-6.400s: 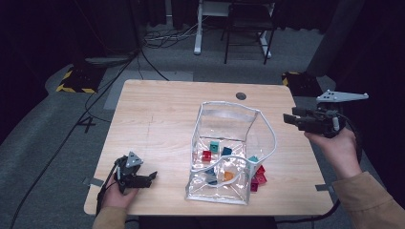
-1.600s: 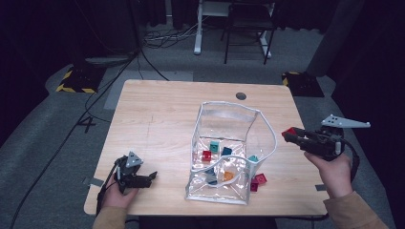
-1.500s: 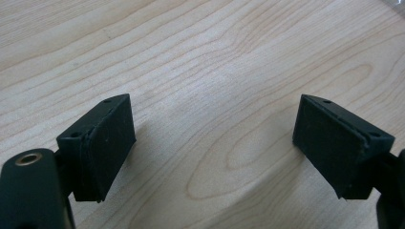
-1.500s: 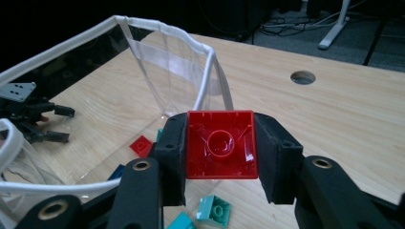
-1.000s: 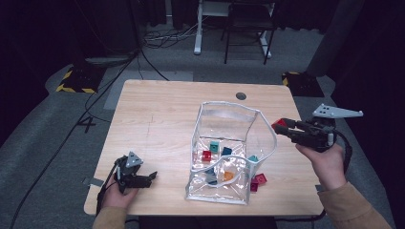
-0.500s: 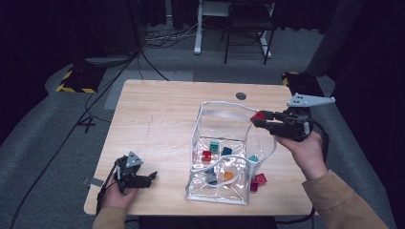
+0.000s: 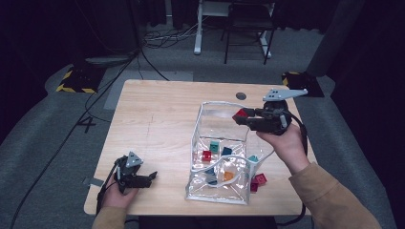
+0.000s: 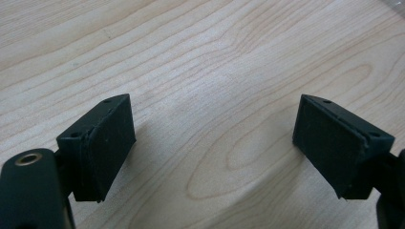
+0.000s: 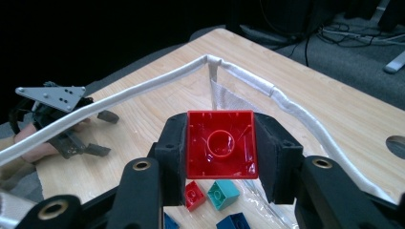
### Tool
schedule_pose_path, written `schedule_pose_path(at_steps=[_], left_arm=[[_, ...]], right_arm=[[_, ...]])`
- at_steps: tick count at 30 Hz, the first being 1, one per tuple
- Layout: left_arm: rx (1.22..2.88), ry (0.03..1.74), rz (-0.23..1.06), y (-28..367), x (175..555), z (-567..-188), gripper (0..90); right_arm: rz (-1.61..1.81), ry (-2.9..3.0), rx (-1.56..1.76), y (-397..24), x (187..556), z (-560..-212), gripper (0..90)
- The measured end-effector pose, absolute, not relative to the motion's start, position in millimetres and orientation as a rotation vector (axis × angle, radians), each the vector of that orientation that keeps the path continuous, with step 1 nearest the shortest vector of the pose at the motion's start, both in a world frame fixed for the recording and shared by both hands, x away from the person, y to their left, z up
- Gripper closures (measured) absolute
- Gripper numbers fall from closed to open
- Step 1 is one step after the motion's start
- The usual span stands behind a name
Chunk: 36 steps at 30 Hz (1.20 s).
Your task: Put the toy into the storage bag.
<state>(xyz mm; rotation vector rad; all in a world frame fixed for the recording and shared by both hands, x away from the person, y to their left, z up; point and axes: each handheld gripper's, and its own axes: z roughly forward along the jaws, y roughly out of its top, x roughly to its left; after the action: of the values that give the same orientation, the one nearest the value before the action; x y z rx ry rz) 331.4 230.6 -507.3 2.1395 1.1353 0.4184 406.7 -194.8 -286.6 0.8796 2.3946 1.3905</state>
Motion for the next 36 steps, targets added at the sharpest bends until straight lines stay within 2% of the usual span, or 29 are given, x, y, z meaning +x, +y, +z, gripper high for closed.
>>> schedule_pose_path(at_steps=[20,23,26,36], left_arm=[[2.139,1.135,0.418,231,331,-507,14.5],[2.139,1.135,0.418,231,331,-507,14.5],[2.139,1.135,0.418,231,331,-507,14.5],[2.140,1.136,0.418,231,331,-507,14.5]], right_arm=[[1.117,2.612,0.878,-158,420,-316,58.2],[1.103,2.647,0.853,-154,418,-318,54.0],[1.117,2.643,0.824,-152,414,-318,49.4],[1.255,2.556,0.830,-171,397,-300,49.2]])
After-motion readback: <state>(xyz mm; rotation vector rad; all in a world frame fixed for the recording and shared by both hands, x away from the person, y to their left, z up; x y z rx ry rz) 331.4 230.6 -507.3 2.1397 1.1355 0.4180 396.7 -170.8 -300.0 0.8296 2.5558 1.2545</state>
